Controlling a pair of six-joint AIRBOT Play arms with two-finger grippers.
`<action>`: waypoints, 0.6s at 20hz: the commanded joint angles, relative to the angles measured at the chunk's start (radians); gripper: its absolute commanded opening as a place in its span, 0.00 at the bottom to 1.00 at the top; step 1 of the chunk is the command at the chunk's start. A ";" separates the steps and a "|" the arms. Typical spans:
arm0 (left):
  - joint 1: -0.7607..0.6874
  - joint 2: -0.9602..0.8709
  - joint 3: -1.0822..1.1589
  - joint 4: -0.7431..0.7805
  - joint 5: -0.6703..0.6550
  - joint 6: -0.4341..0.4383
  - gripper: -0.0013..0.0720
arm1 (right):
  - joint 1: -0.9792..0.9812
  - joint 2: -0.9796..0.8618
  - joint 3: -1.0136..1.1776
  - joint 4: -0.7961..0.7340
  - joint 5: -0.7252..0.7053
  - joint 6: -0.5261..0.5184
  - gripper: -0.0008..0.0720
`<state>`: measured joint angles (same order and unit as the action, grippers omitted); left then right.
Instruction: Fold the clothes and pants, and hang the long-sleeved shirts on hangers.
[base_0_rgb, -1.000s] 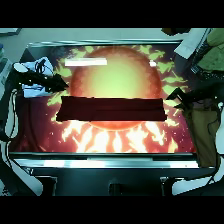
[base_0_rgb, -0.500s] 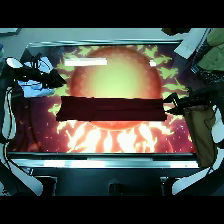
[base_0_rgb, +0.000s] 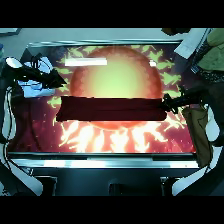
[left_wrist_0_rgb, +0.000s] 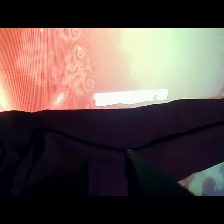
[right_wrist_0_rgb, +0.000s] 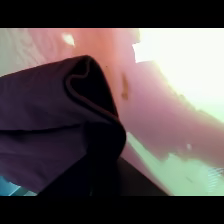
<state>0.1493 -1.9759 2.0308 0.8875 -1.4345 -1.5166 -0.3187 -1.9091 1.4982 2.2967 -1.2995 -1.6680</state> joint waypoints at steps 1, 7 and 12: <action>-0.021 0.000 0.000 -0.001 -0.033 -0.005 0.04 | 0.005 0.074 0.002 -0.040 -0.013 0.039 0.06; -0.236 -0.003 -0.090 -0.035 0.081 -0.153 0.04 | 0.005 0.323 0.002 -0.279 -0.080 0.160 0.06; -0.556 -0.057 -0.122 -0.087 0.338 -0.281 0.04 | 0.005 0.476 0.003 -0.347 -0.155 0.203 0.06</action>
<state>-0.2478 -2.0033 1.9244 0.8413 -1.2518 -1.7149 -0.3145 -1.5177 1.4998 2.0109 -1.4105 -1.4979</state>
